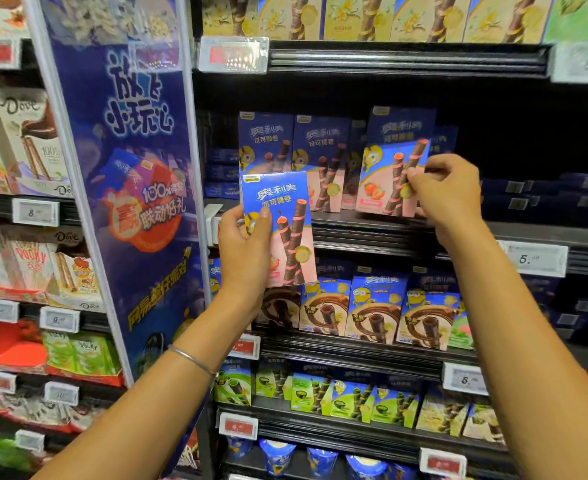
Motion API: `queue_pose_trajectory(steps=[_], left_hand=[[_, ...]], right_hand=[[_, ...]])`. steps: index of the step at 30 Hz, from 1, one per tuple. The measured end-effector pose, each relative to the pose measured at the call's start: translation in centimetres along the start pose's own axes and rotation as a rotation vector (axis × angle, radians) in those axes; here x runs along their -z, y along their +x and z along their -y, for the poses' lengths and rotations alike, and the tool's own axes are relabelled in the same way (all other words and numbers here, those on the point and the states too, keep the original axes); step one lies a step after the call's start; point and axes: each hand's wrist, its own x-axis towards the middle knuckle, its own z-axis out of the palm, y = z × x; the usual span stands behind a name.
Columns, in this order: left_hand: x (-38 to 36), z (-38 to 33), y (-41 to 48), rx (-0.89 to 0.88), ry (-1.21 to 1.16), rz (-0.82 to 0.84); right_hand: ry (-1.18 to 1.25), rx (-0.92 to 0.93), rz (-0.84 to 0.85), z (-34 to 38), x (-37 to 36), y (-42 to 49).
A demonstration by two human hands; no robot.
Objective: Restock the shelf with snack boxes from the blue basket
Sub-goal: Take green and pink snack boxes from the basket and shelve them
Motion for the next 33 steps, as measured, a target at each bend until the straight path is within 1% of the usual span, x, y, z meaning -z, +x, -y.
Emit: queue_pose_trajectory(steps=[2, 5, 15, 24, 28, 29, 31, 32, 33], left_hand=[[-0.2, 0.1, 0.1, -0.008, 0.006, -0.001], [-0.4, 0.2, 0.2, -0.024, 0.005, 0.003], [-1.0, 0.2, 0.0, 0.01, 0.017, 0.051], [-1.2, -0.1, 0.0, 0.004, 0.041, 0.088], [-1.5, -0.2, 0.1, -0.008, 0.031, 0.1], [-1.6, -0.2, 0.2, -0.02, 0.029, 0.101], [-1.9, -0.1, 0.4, -0.036, 0.021, 0.104], [-2.2, 0.0, 0.5, -0.045, 0.013, 0.11], [-2.5, -0.1, 0.5, -0.061, 0.01, 0.115]], right_hand=[[-0.061, -0.006, 0.013, -0.6, -0.7, 0.3], [-0.103, -0.014, -0.011, -1.2, -1.3, 0.6], [-0.292, 0.09, -0.024, -1.6, -2.7, 1.3], [-0.303, 0.097, -0.037, -1.9, -2.9, 1.7], [-0.26, 0.087, -0.022, -1.4, -2.2, 0.5], [-0.242, 0.12, -0.043, -1.1, -1.9, -0.2], [-0.18, 0.242, -0.098, -0.1, -1.4, -2.3], [-0.139, 0.304, -0.088, 0.4, -1.4, -3.7], [-0.106, 0.345, -0.032, 1.0, -1.6, -5.1]])
